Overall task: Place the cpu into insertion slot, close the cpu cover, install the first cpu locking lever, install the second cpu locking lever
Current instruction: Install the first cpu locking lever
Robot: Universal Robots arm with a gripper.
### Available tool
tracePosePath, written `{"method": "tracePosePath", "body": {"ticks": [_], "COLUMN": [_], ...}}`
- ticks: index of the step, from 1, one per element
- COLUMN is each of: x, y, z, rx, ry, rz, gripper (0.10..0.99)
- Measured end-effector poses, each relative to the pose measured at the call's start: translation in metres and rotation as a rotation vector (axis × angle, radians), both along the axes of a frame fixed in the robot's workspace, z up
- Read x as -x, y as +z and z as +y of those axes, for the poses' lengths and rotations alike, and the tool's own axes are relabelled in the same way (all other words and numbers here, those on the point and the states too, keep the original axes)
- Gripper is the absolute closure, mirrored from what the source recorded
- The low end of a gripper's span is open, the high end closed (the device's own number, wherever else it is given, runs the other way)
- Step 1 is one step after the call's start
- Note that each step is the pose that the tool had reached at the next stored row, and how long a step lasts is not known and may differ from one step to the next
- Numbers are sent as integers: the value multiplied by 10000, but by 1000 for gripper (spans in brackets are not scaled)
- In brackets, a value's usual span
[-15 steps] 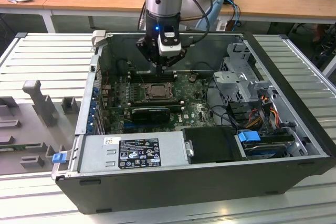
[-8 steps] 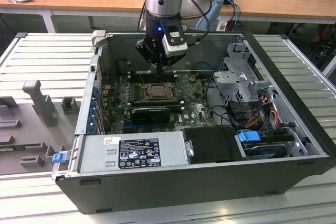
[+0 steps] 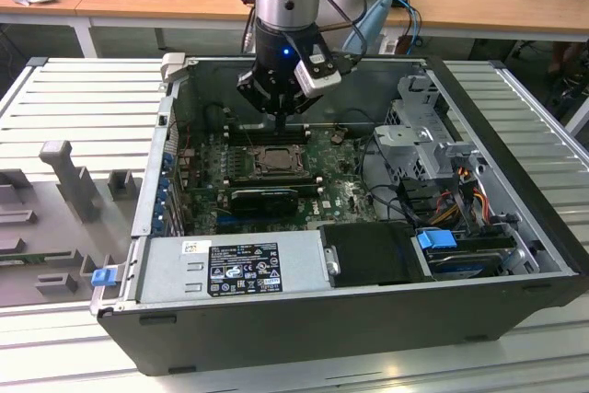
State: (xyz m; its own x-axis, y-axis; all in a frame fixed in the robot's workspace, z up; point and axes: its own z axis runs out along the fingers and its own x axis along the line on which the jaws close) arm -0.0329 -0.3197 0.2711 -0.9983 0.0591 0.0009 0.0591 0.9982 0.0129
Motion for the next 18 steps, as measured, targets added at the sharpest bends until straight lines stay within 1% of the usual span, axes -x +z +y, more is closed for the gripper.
{"method": "tracePosePath", "body": {"ticks": [6,10,18], "x": [7,67,86], "y": [-1,0,0], "z": [0,-1,-2], "rx": [-2,-6,-21], "ry": [789,802,843], "rz": [-2,-7,-9], "gripper": [980,980,980]}}
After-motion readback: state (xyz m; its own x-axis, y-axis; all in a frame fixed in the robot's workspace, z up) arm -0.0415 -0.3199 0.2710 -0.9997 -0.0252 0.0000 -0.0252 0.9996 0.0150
